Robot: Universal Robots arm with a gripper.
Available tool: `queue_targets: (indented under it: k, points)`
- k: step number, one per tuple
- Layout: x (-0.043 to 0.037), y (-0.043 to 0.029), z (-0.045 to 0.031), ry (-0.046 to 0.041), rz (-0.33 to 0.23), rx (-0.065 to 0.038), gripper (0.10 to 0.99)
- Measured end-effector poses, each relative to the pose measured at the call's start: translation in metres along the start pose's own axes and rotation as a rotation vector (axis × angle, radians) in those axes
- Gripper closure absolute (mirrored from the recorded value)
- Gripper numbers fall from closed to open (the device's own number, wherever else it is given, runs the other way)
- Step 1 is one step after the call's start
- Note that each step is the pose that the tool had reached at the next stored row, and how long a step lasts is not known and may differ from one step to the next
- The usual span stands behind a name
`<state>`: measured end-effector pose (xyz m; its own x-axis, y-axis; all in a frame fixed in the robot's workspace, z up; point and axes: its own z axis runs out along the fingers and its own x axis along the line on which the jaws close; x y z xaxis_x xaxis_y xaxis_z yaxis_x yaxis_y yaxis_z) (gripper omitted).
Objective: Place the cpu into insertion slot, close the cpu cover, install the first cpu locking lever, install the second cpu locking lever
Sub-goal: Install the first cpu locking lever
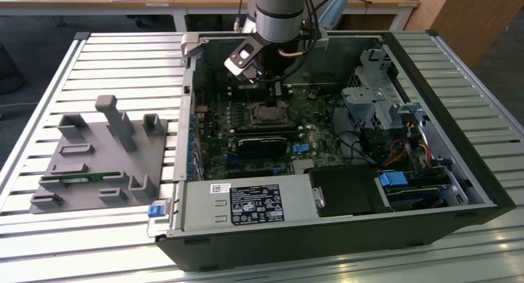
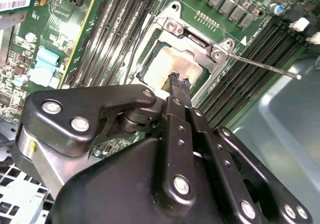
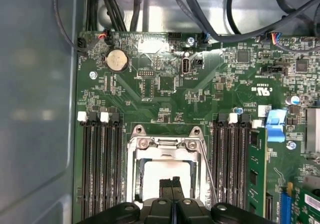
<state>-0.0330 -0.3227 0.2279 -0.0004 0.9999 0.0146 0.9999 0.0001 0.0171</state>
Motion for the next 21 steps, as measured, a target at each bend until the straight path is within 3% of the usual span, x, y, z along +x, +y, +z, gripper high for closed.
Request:
queue_targets:
  k: [21]
  points:
    - [0.0005, 0.0006, -0.0337, -0.0001, 0.000, 0.000, 0.973]
